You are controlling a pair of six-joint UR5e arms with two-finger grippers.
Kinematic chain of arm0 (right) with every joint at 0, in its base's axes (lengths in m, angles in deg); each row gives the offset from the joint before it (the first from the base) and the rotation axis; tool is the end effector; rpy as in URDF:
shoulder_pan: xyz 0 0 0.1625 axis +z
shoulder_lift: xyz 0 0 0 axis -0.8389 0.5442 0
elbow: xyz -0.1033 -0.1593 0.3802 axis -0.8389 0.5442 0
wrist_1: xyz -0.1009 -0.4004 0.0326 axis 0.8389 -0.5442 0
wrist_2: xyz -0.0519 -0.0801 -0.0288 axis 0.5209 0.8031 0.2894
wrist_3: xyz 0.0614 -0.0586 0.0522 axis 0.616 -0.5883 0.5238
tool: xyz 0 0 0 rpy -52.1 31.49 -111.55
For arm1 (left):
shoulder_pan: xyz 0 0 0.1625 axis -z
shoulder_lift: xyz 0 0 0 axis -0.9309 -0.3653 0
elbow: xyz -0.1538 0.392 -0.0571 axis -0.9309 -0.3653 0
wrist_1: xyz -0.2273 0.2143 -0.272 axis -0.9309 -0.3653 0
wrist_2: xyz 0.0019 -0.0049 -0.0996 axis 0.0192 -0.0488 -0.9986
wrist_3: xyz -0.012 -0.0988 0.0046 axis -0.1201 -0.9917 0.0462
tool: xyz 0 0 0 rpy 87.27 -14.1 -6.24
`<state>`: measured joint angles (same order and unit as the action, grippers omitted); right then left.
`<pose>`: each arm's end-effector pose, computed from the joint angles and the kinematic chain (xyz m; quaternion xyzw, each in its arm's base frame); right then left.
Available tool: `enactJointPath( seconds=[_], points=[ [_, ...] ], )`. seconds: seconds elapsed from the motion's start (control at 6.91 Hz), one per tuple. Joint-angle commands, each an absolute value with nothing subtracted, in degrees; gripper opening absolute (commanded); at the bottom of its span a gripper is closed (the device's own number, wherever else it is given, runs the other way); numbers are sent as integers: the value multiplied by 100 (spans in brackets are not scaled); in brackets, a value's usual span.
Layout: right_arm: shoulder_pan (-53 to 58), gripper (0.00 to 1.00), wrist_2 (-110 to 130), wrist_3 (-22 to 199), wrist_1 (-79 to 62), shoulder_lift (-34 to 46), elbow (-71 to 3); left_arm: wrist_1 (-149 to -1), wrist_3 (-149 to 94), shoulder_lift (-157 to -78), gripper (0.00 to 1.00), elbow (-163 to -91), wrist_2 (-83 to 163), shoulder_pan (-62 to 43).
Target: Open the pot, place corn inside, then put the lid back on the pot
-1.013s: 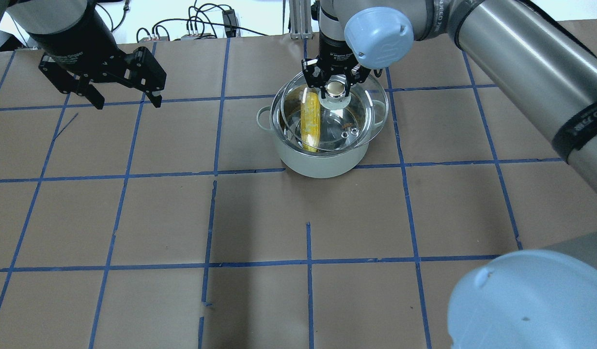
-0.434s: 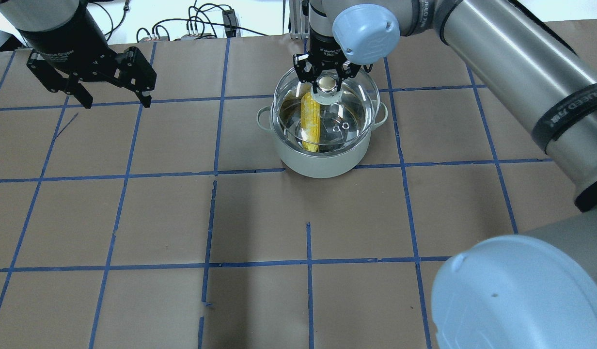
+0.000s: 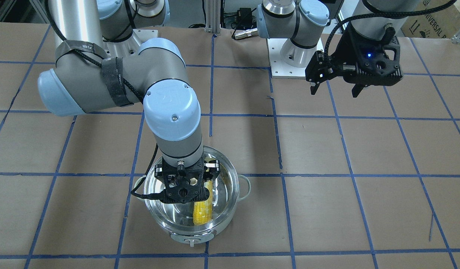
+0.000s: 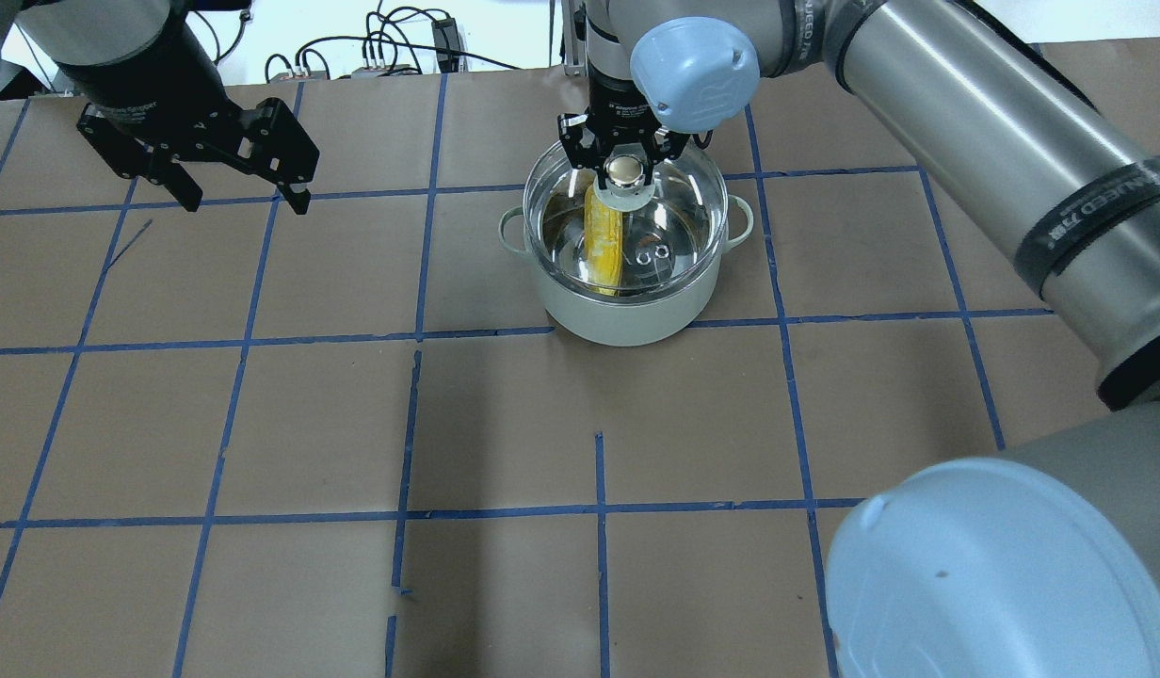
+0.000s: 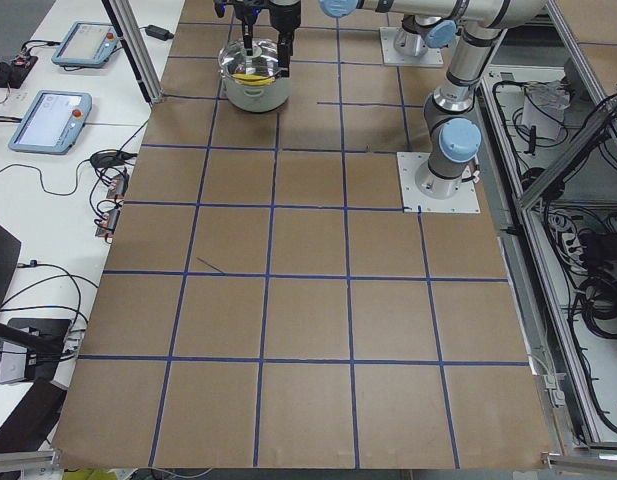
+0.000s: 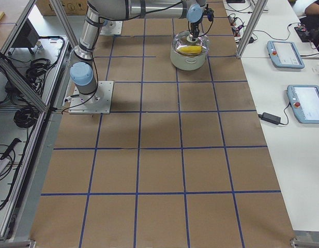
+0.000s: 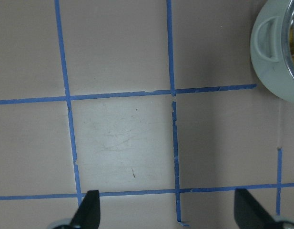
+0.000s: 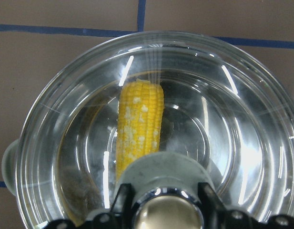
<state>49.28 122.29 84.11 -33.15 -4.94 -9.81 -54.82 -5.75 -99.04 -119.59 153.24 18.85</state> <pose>0.3290 -0.6440 0.3602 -0.0371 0.9992 -0.0114 0.0109 -0.1080 -0.5046 0.5231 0.0381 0.9992 0.0050 0.0131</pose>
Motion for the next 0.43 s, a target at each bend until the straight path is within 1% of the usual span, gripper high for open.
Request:
enactJointPath(
  seconds=[0.0, 0.29],
  points=[
    [4932, 8, 12221, 8416, -3293, -571, -977, -5472, -592, -9895, 100, -11951, 15320, 1888],
    [4932, 8, 12230, 8416, -3293, -607, -969, -5463, -592, -9852, 100, -12003, 15320, 1888]
  ],
)
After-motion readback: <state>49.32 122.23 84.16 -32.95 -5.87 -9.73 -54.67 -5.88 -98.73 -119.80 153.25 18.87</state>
